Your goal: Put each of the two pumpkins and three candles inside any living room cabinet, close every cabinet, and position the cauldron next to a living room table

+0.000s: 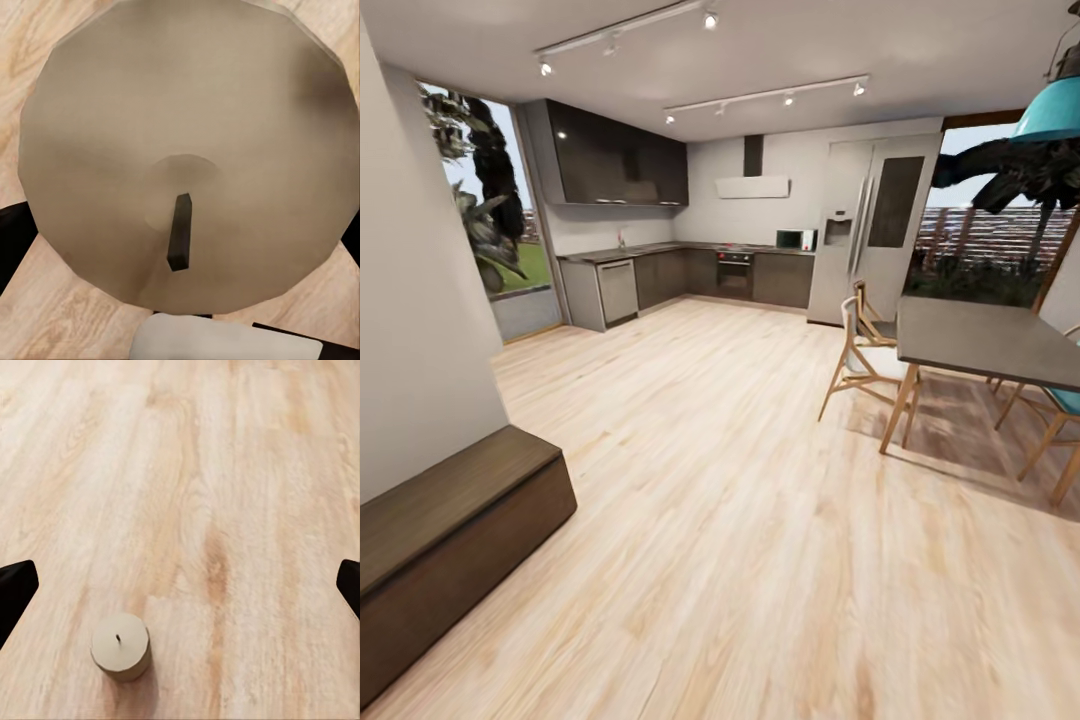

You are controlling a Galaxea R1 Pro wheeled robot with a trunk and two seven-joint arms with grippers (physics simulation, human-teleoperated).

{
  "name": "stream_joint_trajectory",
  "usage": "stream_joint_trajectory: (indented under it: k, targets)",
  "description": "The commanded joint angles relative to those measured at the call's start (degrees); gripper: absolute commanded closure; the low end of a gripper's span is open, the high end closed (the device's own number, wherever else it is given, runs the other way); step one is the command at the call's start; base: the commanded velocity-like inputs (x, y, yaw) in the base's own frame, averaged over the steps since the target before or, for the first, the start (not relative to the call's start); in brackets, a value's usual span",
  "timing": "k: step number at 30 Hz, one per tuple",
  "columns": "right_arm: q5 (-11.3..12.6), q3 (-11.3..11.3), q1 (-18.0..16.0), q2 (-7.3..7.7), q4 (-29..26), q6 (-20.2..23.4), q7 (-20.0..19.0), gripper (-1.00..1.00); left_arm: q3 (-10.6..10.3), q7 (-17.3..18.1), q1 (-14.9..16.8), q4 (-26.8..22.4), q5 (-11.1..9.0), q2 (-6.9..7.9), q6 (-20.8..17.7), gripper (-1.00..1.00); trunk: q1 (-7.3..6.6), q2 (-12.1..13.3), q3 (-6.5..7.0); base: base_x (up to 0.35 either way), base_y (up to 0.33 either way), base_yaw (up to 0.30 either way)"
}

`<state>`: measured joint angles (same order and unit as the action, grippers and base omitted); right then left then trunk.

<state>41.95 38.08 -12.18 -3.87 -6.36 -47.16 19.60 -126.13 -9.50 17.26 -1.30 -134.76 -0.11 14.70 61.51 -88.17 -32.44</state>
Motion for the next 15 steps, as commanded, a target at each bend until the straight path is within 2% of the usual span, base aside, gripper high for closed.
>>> stream_joint_trajectory:
  k: [1,8,9,10,11,15]
  targets:
    - [-0.19,0.46,-0.03,0.03,0.04,0.0,0.5,-1.0,-0.49,-0.49,0.06,-0.12,-0.24,0.02,0.24,1.0,0.02,-0.03,-0.06,0.203,-0.211,0.0]
    - [-0.72,0.42,-0.03,-0.02,0.12,-0.02,0.44,-1.0,0.31,-0.62,0.06,-0.11,-0.24,0.02,1.03,1.0,0.02,-0.03,-0.06,0.037,-0.038,0.0]
    - [-0.72,0.42,-0.03,-0.01,0.12,0.0,0.44,-1.0,1.17,-0.61,0.06,-0.11,-0.24,0.02,1.19,1.0,0.24,-0.43,-0.23,0.002,-0.002,0.0]
    - [-0.73,0.42,-0.03,0.0,0.12,0.04,0.44,-1.0,5.91,-0.55,0.06,-0.09,-0.24,0.02,1.43,1.0,0.46,-0.83,-0.41,0.0,0.0,0.0]
    - [-0.73,0.42,-0.03,0.0,0.12,0.04,0.44,-1.0,6.97,-0.53,0.06,-0.06,-0.24,0.02,1.45,1.0,0.68,-1.23,-0.59,0.0,0.0,0.0]
    - [-0.72,0.42,-0.03,0.07,0.12,0.05,0.44,-1.0,7.97,-0.52,0.06,-0.03,-0.24,0.02,1.36,1.0,1.56,-2.83,-1.31,0.0,0.0,0.0]
